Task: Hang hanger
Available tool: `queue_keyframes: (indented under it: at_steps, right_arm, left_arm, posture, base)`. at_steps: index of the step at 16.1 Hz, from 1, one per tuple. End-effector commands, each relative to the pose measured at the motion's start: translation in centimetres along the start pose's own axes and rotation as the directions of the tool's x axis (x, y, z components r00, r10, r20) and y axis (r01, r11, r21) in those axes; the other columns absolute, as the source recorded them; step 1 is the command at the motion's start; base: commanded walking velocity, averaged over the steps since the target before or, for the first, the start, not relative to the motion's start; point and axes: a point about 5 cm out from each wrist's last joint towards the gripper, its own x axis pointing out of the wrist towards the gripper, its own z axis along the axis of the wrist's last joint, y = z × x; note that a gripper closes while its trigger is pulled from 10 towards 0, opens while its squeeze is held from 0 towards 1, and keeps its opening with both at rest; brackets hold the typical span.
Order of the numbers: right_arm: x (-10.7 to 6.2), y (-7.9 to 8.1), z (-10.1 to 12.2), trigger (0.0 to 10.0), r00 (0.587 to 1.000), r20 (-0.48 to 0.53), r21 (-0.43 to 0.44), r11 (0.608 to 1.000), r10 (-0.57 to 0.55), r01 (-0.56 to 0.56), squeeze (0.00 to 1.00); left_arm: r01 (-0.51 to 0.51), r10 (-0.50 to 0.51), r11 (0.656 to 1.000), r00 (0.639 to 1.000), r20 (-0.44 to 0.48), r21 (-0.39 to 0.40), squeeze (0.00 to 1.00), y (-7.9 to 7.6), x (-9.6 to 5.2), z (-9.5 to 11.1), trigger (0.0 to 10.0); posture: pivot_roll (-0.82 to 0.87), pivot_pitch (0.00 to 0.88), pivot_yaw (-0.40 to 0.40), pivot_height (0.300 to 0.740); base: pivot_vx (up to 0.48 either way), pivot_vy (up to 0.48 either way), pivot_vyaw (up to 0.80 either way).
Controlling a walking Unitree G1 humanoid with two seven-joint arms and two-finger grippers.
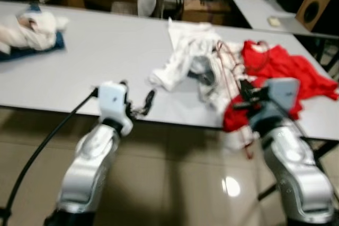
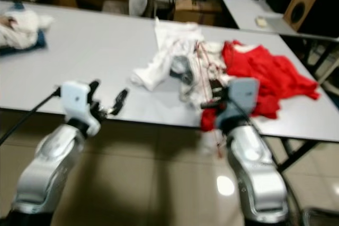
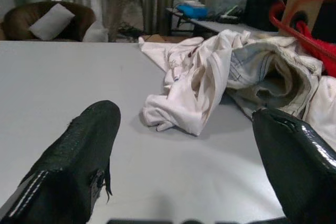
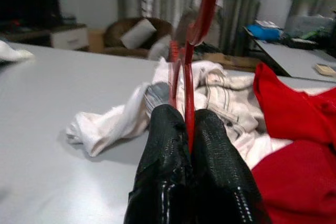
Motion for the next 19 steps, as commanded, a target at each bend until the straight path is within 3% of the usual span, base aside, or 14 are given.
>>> queue_keyframes:
  at_steps: [1,3,8,11,15,17,18,19]
  right_arm:
    - [0.1,-0.7,0.5,10.0,1.0,0.017,-0.012,1.0,-0.022,0.022,0.0]
    - [0.1,-0.7,0.6,10.0,0.999,0.026,-0.001,1.0,-0.019,0.019,0.0]
    - [-0.1,-1.5,0.4,10.0,0.994,0.048,-0.082,0.992,-0.095,0.099,0.0]
    - [-0.3,-2.0,-0.1,10.0,0.992,0.031,-0.033,0.992,-0.122,0.123,0.0]
    - [-0.3,-1.9,-0.1,10.0,0.991,0.021,0.041,0.991,-0.131,0.13,0.0]
    - [-0.3,-2.1,-0.1,10.0,0.988,0.018,-0.014,0.988,-0.156,0.156,0.0]
    - [-0.3,-2.3,-0.1,10.0,0.987,0.02,-0.037,0.986,-0.161,0.161,0.0]
    - [-0.3,-2.4,0.0,10.0,0.984,0.03,-0.04,0.983,-0.175,0.177,0.0]
  left_arm:
    - [0.012,-0.012,1.0,1.0,0.023,-0.002,0.0,-0.4,0.3,0.4,10.0]
    - [0.015,-0.015,1.0,1.0,0.011,-0.011,0.0,-0.4,0.4,0.4,10.0]
    - [0.03,-0.03,1.0,0.999,0.027,0.002,0.0,-0.6,0.7,0.6,10.0]
    - [0.031,-0.031,1.0,0.999,0.029,0.003,0.0,-0.5,0.9,0.7,10.0]
    - [0.044,-0.046,0.998,0.998,0.038,0.046,0.0,-0.8,1.1,0.9,10.0]
    - [0.041,-0.042,0.998,0.999,0.034,0.046,0.0,-0.8,1.1,0.8,10.0]
    - [0.034,-0.035,0.999,0.999,0.037,0.038,0.0,-0.7,1.1,0.8,10.0]
    - [0.008,-0.005,0.998,0.999,0.047,-0.059,0.0,-0.5,1.1,0.9,10.0]
  posture:
    - [-0.08,0.0,-0.053,0.74]
    - [-0.08,0.0,-0.055,0.74]
    - [-0.08,0.0,-0.048,0.74]
    - [-0.08,0.0,-0.043,0.74]
    - [-0.09,0.0,-0.038,0.74]
    - [-0.09,0.0,-0.038,0.74]
    - [-0.09,0.0,-0.04,0.74]
    - [-0.09,0.0,-0.04,0.74]
  base:
    - [0.0,0.0,0.0]
    - [0.0,0.0,0.0]
    - [0.0,0.0,0.0]
    - [0.0,0.44,-0.64]
    - [0.0,-0.176,-0.75]
    - [0.0,-0.446,-0.75]
    - [0.0,0.0,0.0]
    - [0.0,0.0,0.0]
